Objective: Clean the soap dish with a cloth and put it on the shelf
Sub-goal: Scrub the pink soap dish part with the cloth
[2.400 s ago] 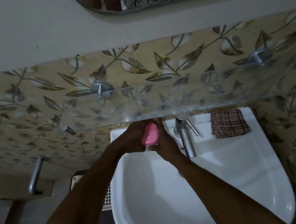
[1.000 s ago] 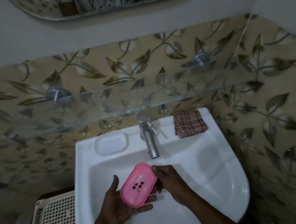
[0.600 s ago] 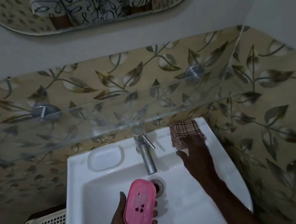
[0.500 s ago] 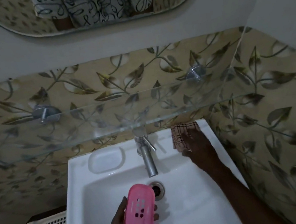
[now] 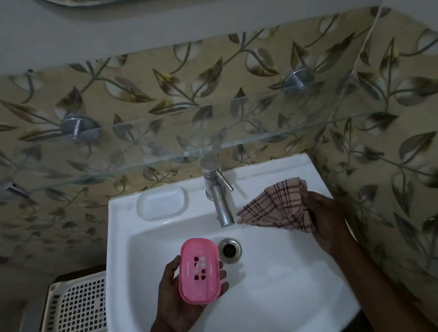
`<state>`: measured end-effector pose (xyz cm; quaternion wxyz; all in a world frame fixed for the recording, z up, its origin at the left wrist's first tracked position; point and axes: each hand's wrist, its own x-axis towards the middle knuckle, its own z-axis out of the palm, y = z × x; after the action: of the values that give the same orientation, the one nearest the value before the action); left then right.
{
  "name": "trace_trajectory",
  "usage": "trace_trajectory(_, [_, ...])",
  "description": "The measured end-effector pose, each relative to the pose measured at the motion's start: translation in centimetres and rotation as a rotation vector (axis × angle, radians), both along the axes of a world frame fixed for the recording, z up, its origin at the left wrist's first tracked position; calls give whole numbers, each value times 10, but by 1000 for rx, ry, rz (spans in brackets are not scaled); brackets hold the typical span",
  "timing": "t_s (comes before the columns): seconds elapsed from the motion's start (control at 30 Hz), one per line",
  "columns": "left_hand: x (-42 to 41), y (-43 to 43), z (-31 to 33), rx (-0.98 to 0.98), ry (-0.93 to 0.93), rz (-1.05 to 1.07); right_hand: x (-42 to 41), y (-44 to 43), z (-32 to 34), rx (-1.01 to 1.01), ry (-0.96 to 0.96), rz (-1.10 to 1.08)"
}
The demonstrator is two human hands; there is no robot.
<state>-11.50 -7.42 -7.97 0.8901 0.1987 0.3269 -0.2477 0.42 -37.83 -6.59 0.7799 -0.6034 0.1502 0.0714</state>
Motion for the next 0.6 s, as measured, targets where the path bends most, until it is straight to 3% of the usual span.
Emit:
trace_trajectory(0.17, [-12,-1,-1,0,-2,-20,-27,7,-2,99,111,-25])
trace_trajectory(0.37, [-19,-10,1,1,28,-30,-21,21,6,110,399,-333])
trace_trajectory(0.47, [-19,-15,6,-15,49,-17,-18,26,17,179,437,-247])
trace_trajectory(0.6, [-20,-15,15,-14,-31,-2,-23,31,47,171,445,36])
